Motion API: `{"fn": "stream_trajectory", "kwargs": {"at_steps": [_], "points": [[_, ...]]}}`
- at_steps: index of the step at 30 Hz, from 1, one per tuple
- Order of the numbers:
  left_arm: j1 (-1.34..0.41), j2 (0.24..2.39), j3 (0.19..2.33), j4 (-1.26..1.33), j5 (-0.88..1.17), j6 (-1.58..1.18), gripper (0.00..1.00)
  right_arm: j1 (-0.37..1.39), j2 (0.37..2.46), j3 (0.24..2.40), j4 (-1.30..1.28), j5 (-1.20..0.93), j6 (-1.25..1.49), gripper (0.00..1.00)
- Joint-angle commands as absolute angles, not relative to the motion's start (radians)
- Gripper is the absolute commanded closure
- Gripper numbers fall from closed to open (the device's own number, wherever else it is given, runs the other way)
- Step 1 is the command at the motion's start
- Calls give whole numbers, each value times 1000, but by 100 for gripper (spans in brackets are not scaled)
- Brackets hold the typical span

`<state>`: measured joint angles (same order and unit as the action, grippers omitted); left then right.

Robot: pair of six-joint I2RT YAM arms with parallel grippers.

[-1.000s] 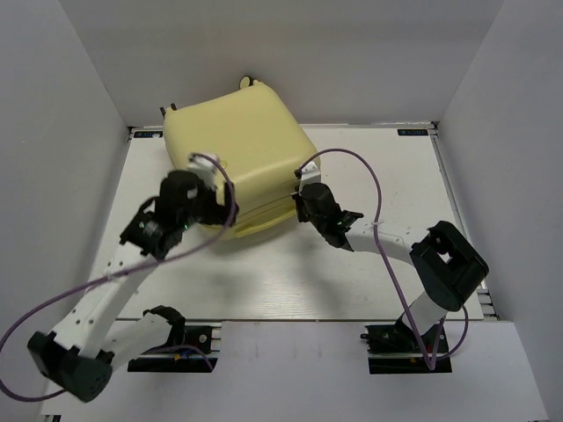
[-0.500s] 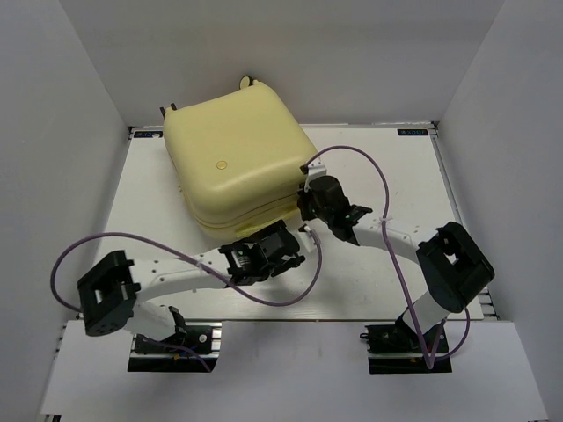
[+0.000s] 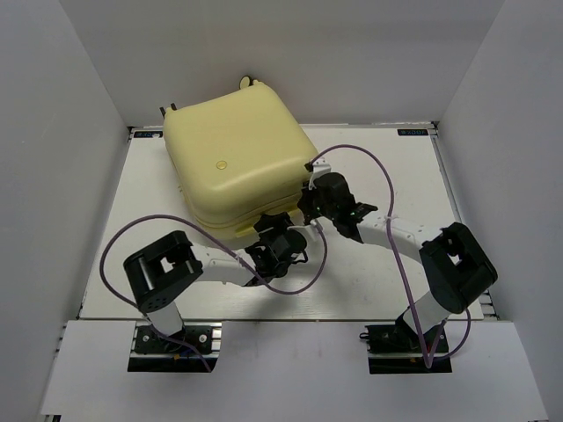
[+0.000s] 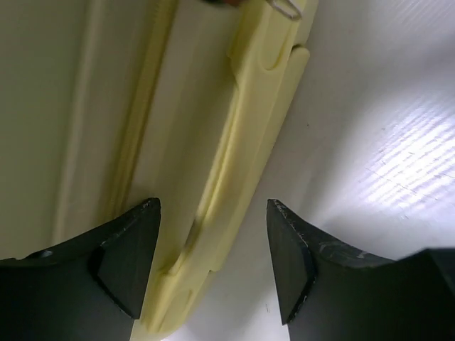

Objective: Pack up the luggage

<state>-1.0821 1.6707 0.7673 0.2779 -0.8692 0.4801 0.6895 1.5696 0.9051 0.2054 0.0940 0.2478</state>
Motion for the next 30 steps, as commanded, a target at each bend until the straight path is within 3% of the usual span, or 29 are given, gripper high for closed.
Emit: {"fn": "stream_trajectory", "kwargs": {"at_steps": [1,5,6,10,11,20,30], "points": [[-1057,1726,796,436,-980,557,29,673,1537,887,135,63,261,100],[-993,1766,808,194,-974,334,30,655,1523,888,133,48,267,100],[-985,1761,807,169,-947,307,35,652,1526,887,133,45,268,100],[-933,1738,810,31,-899,140,79,643,1529,887,135,35,273,100],[-922,1738,814,17,-897,121,100,640,1535,893,127,58,273,100],[-864,1663,758,-178,-859,-107,100,609,1539,880,32,406,296,100],[-808,1623,753,-218,-827,-120,100,523,1586,905,58,462,299,100]]}}
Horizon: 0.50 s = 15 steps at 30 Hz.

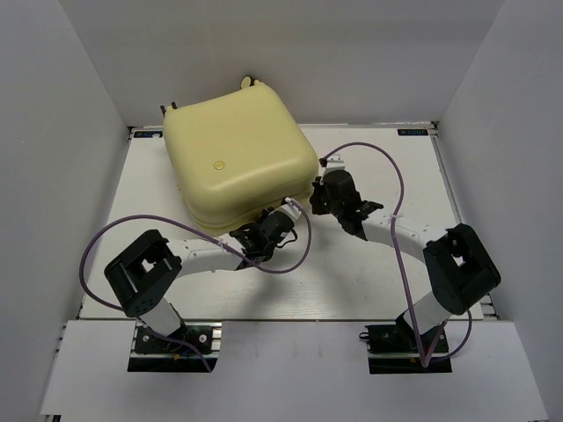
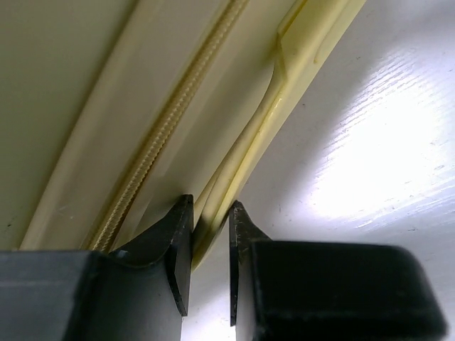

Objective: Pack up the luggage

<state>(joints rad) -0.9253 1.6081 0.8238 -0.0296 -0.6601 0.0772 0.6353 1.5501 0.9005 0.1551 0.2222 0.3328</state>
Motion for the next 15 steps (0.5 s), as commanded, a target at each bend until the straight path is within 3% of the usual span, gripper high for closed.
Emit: {"fn": "stream_trajectory", "kwargs": {"at_steps": [1,8,15], "points": [[-807,1626,756,-222,-827,-117,100,511,1594,916,58,471,305,100],[-779,1617,759,-277,-811,-150,100,423,1706,1019,84,499,284,100],[-750,1606,756,-339,-776,-198,100,312,1779,1083,268,322,155,100]]}}
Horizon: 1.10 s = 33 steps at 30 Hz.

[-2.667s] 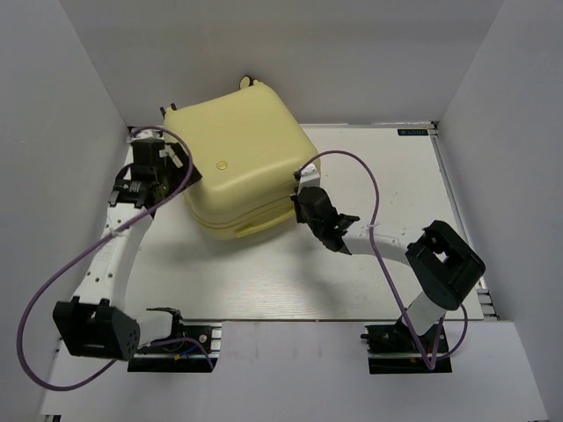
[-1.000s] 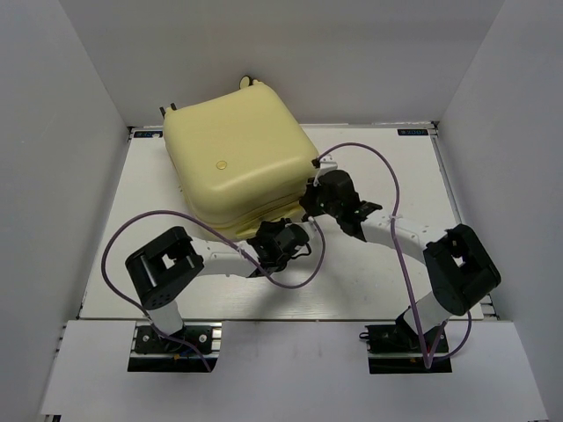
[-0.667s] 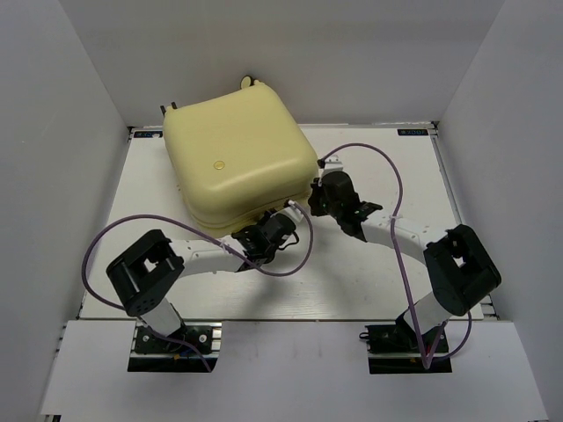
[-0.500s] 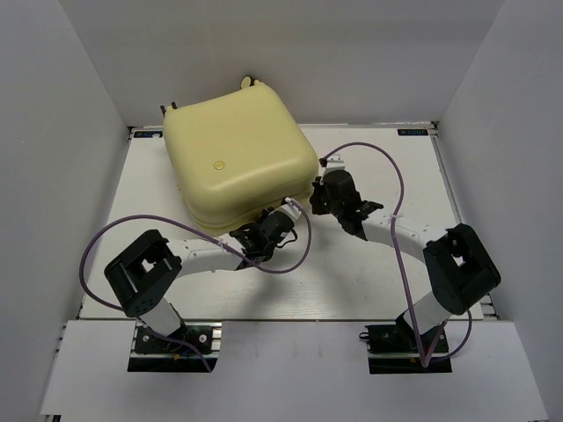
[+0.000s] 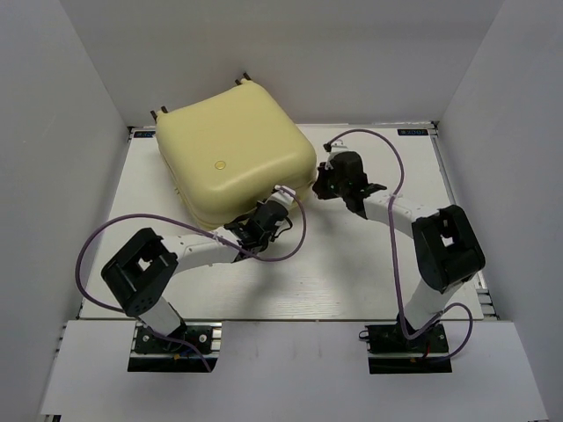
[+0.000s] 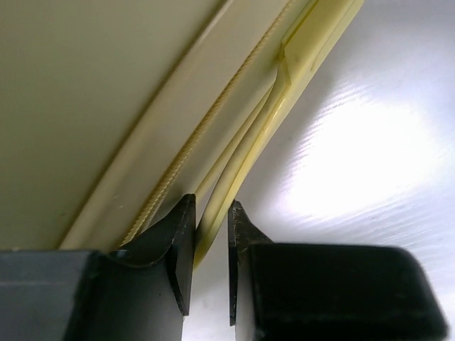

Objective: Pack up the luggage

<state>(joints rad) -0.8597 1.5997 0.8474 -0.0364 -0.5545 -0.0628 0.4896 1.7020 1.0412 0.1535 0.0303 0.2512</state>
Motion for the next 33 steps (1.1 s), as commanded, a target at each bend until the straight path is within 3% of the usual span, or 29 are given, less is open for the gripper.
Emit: {"fn": "stream_trajectory", "kwargs": {"at_steps": [1,12,16,24,28,31,33], "points": [[-741,1605,756,-336,-769,-198,100,301,1781,1089,255,302,153,100],[-721,1664,818,-414,-798,-225,100,189,1876,1239,287,228,146,100],[-721,1667,834,-468,-798,-244,100,173,1902,1252,418,210,127,100],[-721,1675,847,-525,-779,-268,100,172,2103,1477,522,287,94,100],[-721,1680,851,-558,-770,-288,100,164,2189,1546,641,112,11,100],[-721,1680,841,-586,-761,-307,100,161,2252,1520,950,-122,-92,100],[-721,1683,839,-604,-749,-310,100,158,2296,1600,936,-196,-83,100]]}}
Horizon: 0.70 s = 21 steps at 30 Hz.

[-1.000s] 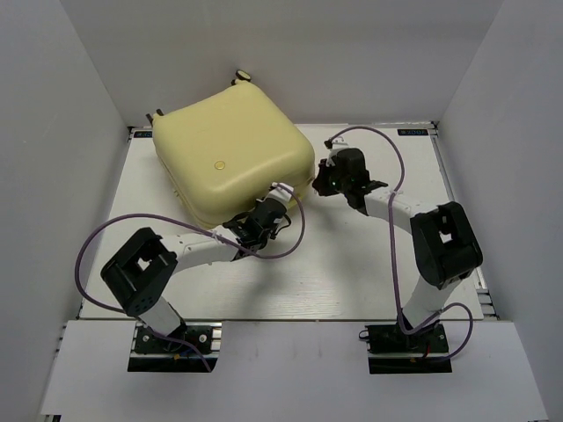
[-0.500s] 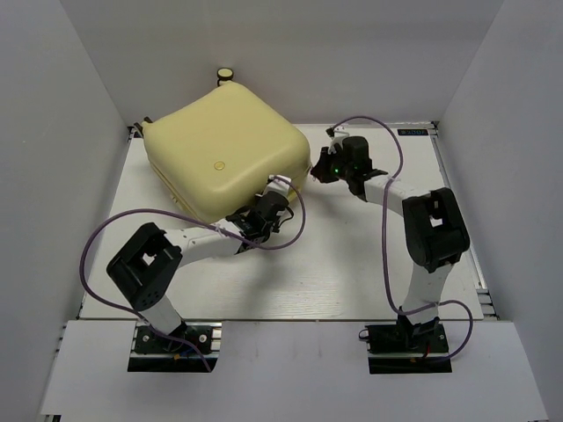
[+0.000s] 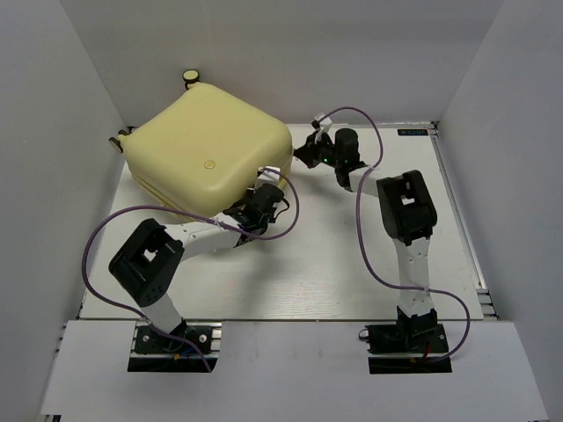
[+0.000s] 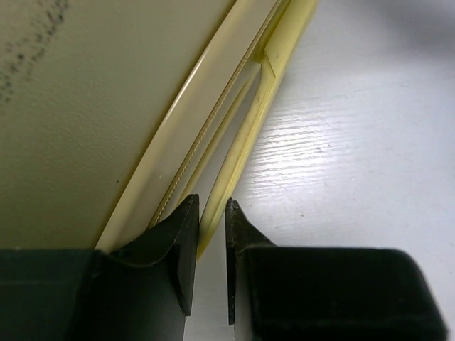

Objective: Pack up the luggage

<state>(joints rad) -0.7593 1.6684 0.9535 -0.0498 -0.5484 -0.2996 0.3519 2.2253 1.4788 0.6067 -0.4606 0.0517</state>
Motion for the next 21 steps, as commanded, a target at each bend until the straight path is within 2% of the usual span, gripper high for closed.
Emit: {"fn": "stream_trajectory", "kwargs": {"at_steps": [1,2,3,9,10,13,18,21], "points": [[-721,1683,838,-623,-733,-320,100,143,2325,1633,911,-289,-80,100],[-722,1683,838,-632,-730,-325,100,137,2344,1667,887,-332,-95,100],[-724,1683,833,-653,-729,-340,100,129,2405,1790,837,-385,-110,100],[-732,1643,802,-713,-669,-354,100,132,2543,2043,767,-622,-329,100],[-732,1634,795,-719,-640,-353,100,135,2560,2157,709,-646,-339,100],[-735,1615,781,-745,-612,-365,100,150,2629,2253,611,-742,-337,100],[-739,1603,767,-784,-559,-393,100,199,2640,2132,853,-821,-128,100],[-749,1575,743,-825,-528,-443,100,244,2674,2143,910,-758,-112,100]]}}
